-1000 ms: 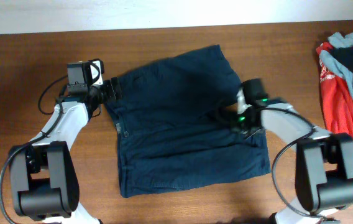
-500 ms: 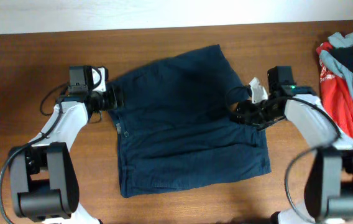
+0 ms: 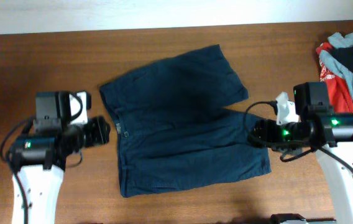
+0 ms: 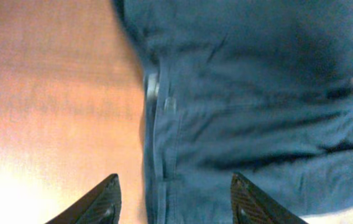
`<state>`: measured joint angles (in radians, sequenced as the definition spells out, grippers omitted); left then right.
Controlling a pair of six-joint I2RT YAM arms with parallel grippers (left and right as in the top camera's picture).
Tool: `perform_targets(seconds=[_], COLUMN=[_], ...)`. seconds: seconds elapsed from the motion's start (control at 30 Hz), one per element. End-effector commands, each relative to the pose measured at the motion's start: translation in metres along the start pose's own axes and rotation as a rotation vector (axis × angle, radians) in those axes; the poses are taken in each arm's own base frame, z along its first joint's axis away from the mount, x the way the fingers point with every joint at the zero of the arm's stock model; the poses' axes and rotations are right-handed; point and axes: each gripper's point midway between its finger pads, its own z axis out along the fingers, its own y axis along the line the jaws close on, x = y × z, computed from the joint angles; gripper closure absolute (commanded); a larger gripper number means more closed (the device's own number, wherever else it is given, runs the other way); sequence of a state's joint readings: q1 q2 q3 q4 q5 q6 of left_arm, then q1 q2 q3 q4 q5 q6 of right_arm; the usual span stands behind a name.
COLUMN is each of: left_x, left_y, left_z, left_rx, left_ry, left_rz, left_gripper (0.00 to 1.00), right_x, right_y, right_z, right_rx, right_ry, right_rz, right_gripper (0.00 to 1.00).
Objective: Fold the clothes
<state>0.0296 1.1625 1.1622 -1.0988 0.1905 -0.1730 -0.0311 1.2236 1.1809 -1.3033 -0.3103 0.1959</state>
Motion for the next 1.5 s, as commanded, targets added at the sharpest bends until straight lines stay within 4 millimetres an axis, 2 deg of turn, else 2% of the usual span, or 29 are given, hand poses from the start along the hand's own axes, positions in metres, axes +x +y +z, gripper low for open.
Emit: perform_targets(seconds=[0.0,0.07,0.1,0.13,0.23,0.33,0.5,0.73,0.87,1.03,1.07,1.1,1.2,1.3,1.47], left_x=[0.022,0.038,0.056,0.066,0.102,0.136,0.159,0.191,0.194,0.201,0.202,0.203,0.198,0.176,0.155], left_y=[0.010,0.007,0.004,0.005,0.014,0.015,0.020,0.020,0.022,0.024,0.023,0.022,0.017,0.013,0.023], left_z=[0.004,0.013,0.024,0.030,0.053,0.072,0.095,0.104,0.116,0.120,0.119,0.118,0.114,0.100,0.090], left_rx=[-0.043,-0.009,0.021,0.029,0.008,0.032,0.044,0.058,0.060,0.060,0.064,0.067,0.086,0.094,0.012], left_ry=[0.071,0.131,0.191,0.221,0.318,0.401,0.421,0.491,0.464,0.468,0.476,0.481,0.486,0.467,0.416], left_rz=[-0.102,-0.122,-0.157,-0.174,-0.234,-0.279,-0.332,-0.397,-0.422,-0.440,-0.443,-0.444,-0.438,-0.373,-0.336], left_gripper=[0.41,0.40,0.40,0.40,0.40,0.39,0.38,0.39,0.41,0.82,0.96,0.99,1.00,0.99,0.99], right_x=[0.009,0.018,0.028,0.031,0.046,0.057,0.065,0.064,0.063,0.063,0.063,0.063,0.064,0.064,0.063], right_y=[-0.028,-0.037,-0.045,-0.048,-0.061,-0.072,-0.081,-0.081,-0.081,-0.081,-0.081,-0.081,-0.081,-0.081,-0.082], right_z=[0.013,0.025,0.039,0.044,0.062,0.080,0.096,0.097,0.098,0.098,0.098,0.098,0.097,0.097,0.099], right_rx=[0.129,0.157,0.173,0.176,0.185,0.179,0.180,0.180,0.179,0.180,0.179,0.180,0.181,0.180,0.182], right_ry=[0.029,0.068,0.103,0.115,0.152,0.167,0.163,0.154,0.149,0.151,0.151,0.151,0.154,0.153,0.144], right_rz=[0.069,0.107,0.134,0.148,0.182,0.264,0.372,0.394,0.399,0.400,0.400,0.400,0.401,0.401,0.433], right_gripper=[0.22,0.22,0.22,0.22,0.21,0.19,0.19,0.18,0.18,0.18,0.18,0.18,0.18,0.17,0.15])
